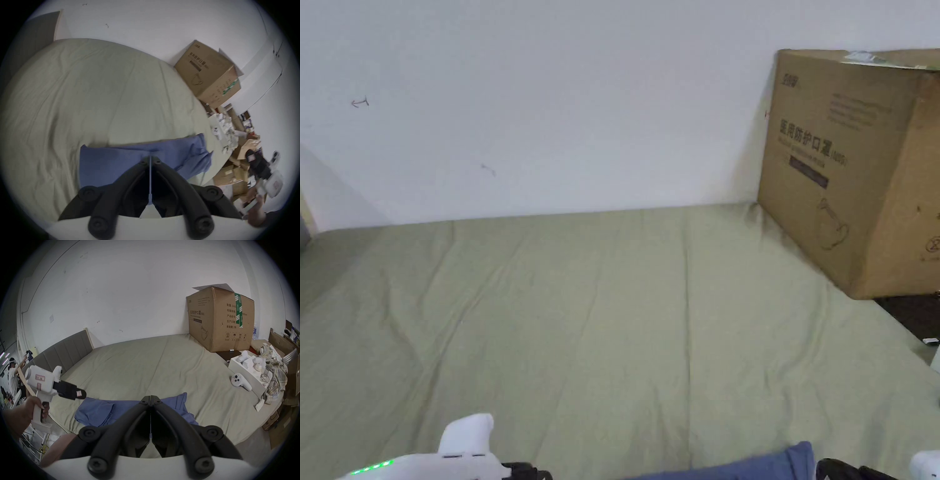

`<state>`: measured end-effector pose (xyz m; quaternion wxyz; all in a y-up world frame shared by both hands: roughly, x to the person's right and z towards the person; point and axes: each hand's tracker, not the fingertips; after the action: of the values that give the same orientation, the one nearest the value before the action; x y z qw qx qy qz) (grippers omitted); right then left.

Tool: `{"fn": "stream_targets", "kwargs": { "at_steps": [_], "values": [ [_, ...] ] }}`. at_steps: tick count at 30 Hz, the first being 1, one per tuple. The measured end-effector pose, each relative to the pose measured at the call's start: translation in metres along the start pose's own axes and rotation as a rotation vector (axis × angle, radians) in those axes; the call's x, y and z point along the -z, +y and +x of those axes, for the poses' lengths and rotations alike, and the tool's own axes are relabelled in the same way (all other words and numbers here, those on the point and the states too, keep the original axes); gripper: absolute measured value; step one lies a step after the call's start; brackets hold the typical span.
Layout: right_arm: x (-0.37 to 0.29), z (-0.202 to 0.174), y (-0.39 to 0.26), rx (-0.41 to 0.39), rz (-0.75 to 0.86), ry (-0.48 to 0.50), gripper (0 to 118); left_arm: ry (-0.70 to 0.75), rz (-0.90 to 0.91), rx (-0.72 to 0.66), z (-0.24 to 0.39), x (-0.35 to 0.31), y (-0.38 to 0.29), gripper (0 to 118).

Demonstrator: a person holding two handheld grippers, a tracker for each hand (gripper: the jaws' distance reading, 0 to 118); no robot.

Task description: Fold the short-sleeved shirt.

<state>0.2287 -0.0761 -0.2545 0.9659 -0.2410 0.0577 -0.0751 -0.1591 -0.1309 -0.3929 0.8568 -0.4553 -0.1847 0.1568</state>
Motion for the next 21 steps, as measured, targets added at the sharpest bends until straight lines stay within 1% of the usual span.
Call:
{"fn": "stream_targets", "kwargs": {
  "at_steps": [1, 3, 6, 8, 9, 10, 11, 12, 13, 15, 16, 19, 21],
  "values": [
    [0.001, 0.001, 0.000, 0.007, -0.001, -0.002, 0, -0.004, -0.007, 0.004, 0.002, 0.007, -0.003, 1],
    [0.002, 0.004, -0.001, 0.028, -0.001, -0.003, 0, -0.026, -0.096, 0.010, 0.008, 0.029, -0.011, 1],
    [0.000, 0.006, -0.004, 0.049, -0.006, 0.002, 0, -0.029, -0.180, 0.032, 0.018, 0.079, -0.026, 1],
    [0.000, 0.007, -0.006, 0.053, -0.017, 0.004, 0, -0.044, -0.242, 0.001, 0.024, 0.112, -0.039, 0],
    [0.001, 0.007, -0.008, 0.051, -0.026, 0.003, 0, -0.064, -0.223, -0.028, 0.027, 0.119, -0.041, 0],
    [0.001, 0.007, -0.009, 0.048, -0.035, 0.000, 0, -0.108, -0.188, -0.067, 0.029, 0.119, -0.039, 0],
    [0.001, 0.006, -0.010, 0.046, -0.043, -0.002, 0, -0.193, -0.187, -0.136, 0.032, 0.119, -0.035, 0],
    [0.000, 0.004, -0.011, 0.046, -0.045, 0.000, 0, -0.262, -0.217, -0.199, 0.034, 0.120, -0.035, 0],
    [-0.001, 0.003, -0.011, 0.047, -0.046, 0.003, 0, -0.310, -0.219, -0.224, 0.039, 0.117, -0.035, 0],
    [-0.001, 0.000, -0.011, 0.042, -0.045, 0.011, 0, -0.445, -0.197, -0.198, 0.048, 0.106, -0.031, 0],
    [-0.002, -0.002, -0.010, 0.037, -0.044, 0.014, 0, -0.476, -0.182, -0.165, 0.050, 0.098, -0.027, 0],
    [-0.001, -0.007, -0.005, 0.023, -0.040, 0.025, 0, -0.450, -0.072, -0.039, 0.047, 0.056, -0.009, 0],
    [0.000, -0.010, -0.003, 0.016, -0.036, 0.033, 0, -0.438, -0.019, -0.020, 0.026, 0.026, 0.002, 1]
  ]
}}
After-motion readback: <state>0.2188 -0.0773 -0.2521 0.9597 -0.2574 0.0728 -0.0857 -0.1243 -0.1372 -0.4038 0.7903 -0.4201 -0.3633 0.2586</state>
